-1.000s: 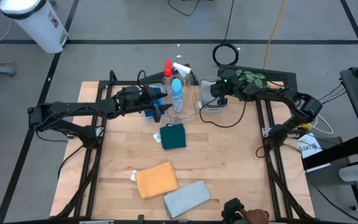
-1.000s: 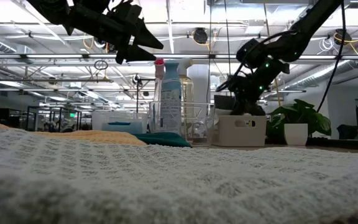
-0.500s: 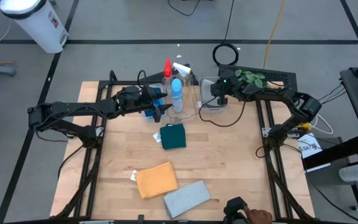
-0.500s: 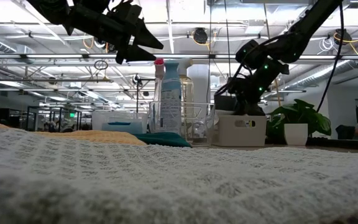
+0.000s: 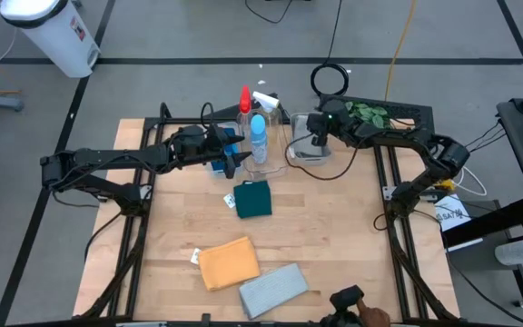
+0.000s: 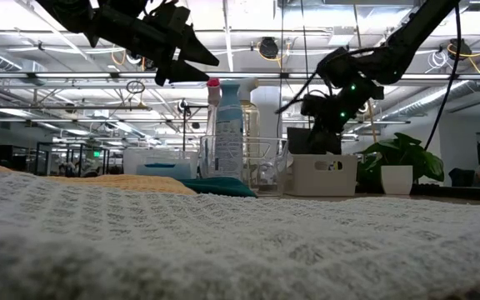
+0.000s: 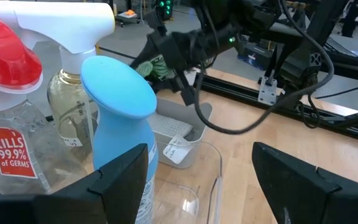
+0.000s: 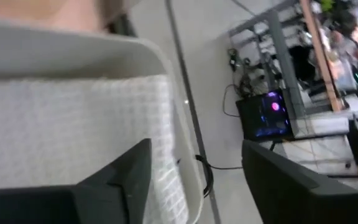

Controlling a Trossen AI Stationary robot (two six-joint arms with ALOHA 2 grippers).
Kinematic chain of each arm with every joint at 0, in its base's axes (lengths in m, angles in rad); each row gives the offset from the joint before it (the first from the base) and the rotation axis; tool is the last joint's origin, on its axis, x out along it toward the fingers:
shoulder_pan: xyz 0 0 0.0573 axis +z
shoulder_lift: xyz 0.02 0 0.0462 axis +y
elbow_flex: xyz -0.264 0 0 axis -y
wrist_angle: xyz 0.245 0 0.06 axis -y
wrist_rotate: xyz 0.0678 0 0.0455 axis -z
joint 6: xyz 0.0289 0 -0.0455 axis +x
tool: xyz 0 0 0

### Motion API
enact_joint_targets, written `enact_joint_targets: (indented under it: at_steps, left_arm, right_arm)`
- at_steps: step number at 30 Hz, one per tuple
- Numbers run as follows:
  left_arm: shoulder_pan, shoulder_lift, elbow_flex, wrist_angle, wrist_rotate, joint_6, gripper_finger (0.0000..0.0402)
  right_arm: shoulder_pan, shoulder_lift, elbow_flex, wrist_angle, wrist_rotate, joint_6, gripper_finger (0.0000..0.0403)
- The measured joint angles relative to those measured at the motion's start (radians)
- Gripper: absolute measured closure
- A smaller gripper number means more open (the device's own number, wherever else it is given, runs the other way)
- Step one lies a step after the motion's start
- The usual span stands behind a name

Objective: Pick & Place Kitchen Items
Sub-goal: Put the gray microfiber cloth into the gray bin

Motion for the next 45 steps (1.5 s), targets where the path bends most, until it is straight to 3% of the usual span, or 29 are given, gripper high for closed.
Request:
enact_joint_targets:
  at_steps: [8,30,45]
  left_arm:
    - [0.000,0.000,0.000,0.000,0.000,0.000,0.0114]
    - [0.000,0.000,0.000,0.000,0.000,0.000,0.0114]
    - [0.000,0.000,0.000,0.000,0.000,0.000,0.0114]
  right_arm:
    - [0.067,-0.015,0.000,0.043,0.110,0.083,0.0166]
    - [0.479,-0.093,0.000,0.049,0.109,0.244,0.0181]
    - [0.784,-0.095,0.000,0.038,0.108,0.565,0.0181]
